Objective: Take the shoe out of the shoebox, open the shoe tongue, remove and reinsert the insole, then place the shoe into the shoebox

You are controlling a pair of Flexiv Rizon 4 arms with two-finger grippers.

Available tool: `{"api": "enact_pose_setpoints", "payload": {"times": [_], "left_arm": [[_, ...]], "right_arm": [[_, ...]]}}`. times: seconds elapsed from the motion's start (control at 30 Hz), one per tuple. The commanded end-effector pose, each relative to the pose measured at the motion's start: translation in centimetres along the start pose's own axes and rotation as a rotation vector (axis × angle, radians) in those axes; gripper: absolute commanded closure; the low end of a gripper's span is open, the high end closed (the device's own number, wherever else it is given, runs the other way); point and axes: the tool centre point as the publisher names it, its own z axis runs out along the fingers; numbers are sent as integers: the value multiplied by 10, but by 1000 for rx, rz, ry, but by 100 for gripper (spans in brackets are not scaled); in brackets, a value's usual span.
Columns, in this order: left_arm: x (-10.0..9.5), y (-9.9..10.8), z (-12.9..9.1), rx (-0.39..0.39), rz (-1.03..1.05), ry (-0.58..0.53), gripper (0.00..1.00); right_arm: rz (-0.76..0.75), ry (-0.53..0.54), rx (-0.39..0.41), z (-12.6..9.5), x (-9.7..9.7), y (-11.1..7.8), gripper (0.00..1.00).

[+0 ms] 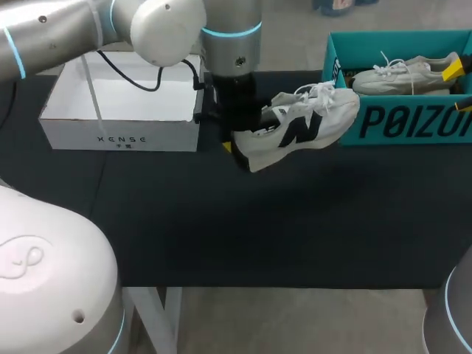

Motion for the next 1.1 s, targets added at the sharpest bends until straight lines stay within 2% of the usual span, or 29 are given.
{"api": "enact_pose_setpoints", "payload": {"times": [0.03, 0.13, 1.1], "left_arm": [[40, 11, -11, -151, 70, -151, 100], [59, 35, -9, -194, 41, -127, 100], [59, 35, -9, -194, 41, -127, 100]], "right_arm": [[1, -3, 1, 0, 0, 0, 0], [1, -3, 1, 0, 0, 0, 0], [1, -3, 1, 0, 0, 0, 0]]}}
